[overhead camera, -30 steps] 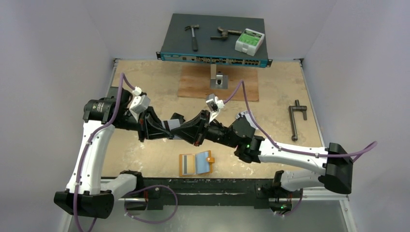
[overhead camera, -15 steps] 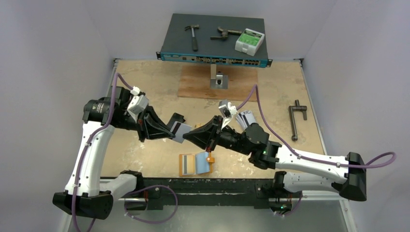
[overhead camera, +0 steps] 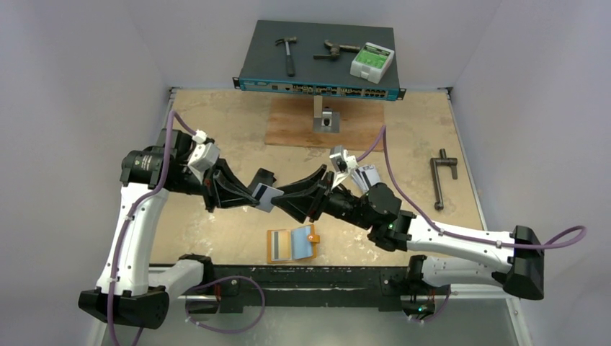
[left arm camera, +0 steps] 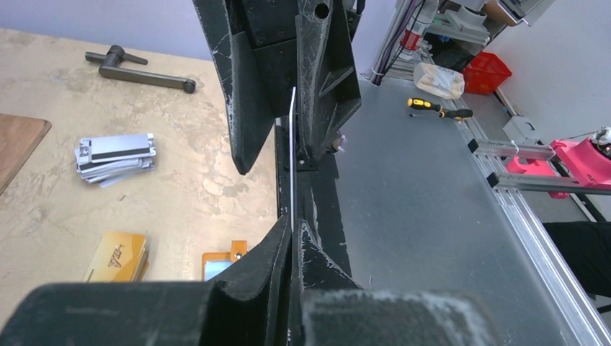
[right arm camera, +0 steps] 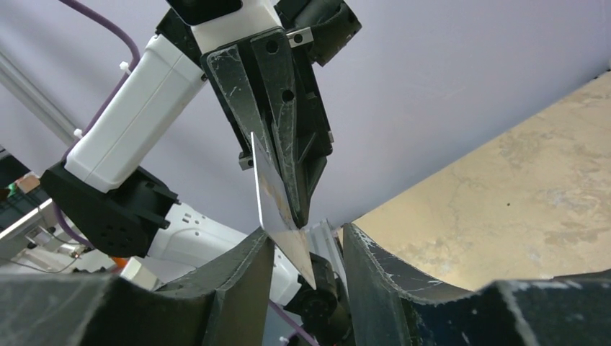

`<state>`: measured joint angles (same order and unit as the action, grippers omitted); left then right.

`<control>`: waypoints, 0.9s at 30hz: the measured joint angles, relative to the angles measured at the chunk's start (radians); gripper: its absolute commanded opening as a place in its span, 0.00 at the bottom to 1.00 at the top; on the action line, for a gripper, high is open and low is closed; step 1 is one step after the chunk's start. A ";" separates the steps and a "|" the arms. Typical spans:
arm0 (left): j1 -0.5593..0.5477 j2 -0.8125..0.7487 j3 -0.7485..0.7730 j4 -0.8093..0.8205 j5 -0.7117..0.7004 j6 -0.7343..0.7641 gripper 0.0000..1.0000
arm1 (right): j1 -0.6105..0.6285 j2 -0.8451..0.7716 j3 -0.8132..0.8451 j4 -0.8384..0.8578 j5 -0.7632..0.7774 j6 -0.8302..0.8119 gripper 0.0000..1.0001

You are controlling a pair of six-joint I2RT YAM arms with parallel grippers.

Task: Put the credit cards into the card holder
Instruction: Pick up the credit card from the center of the board.

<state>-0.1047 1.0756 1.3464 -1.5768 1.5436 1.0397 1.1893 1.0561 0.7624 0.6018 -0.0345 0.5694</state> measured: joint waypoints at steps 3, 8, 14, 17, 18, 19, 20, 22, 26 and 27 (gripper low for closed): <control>0.000 -0.003 0.000 0.000 -0.001 0.000 0.00 | 0.000 0.019 0.001 0.028 -0.007 -0.003 0.18; 0.007 -0.002 0.000 0.002 -0.018 0.000 0.00 | 0.006 0.087 0.043 0.047 -0.028 -0.008 0.01; 0.019 -0.004 0.004 -0.001 -0.032 -0.008 0.00 | 0.010 0.129 0.068 0.082 -0.039 -0.012 0.10; 0.018 -0.006 0.004 -0.001 -0.029 -0.008 0.00 | 0.017 0.153 0.081 0.108 -0.039 -0.011 0.07; 0.017 -0.006 0.004 -0.002 -0.029 -0.008 0.00 | 0.021 0.163 0.084 0.115 -0.039 -0.008 0.00; 0.016 -0.007 0.004 -0.002 -0.030 -0.008 0.01 | 0.022 0.169 0.085 0.121 -0.040 -0.008 0.00; 0.016 -0.008 0.004 -0.003 -0.031 -0.008 0.08 | 0.022 0.172 0.085 0.125 -0.040 -0.006 0.00; 0.016 -0.008 0.005 -0.003 -0.030 -0.010 0.30 | 0.022 0.171 0.085 0.124 -0.037 -0.003 0.00; 0.012 -0.010 0.011 -0.002 -0.023 -0.008 0.51 | 0.022 0.151 0.080 0.073 0.002 0.034 0.00; 0.011 -0.010 0.012 -0.001 -0.021 -0.007 0.52 | 0.022 0.134 0.071 0.044 0.027 0.053 0.00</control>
<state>-0.0933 1.0653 1.3582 -1.5780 1.5230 1.0328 1.2114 1.1900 0.8333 0.6460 -0.0078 0.6228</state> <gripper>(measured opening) 0.455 0.004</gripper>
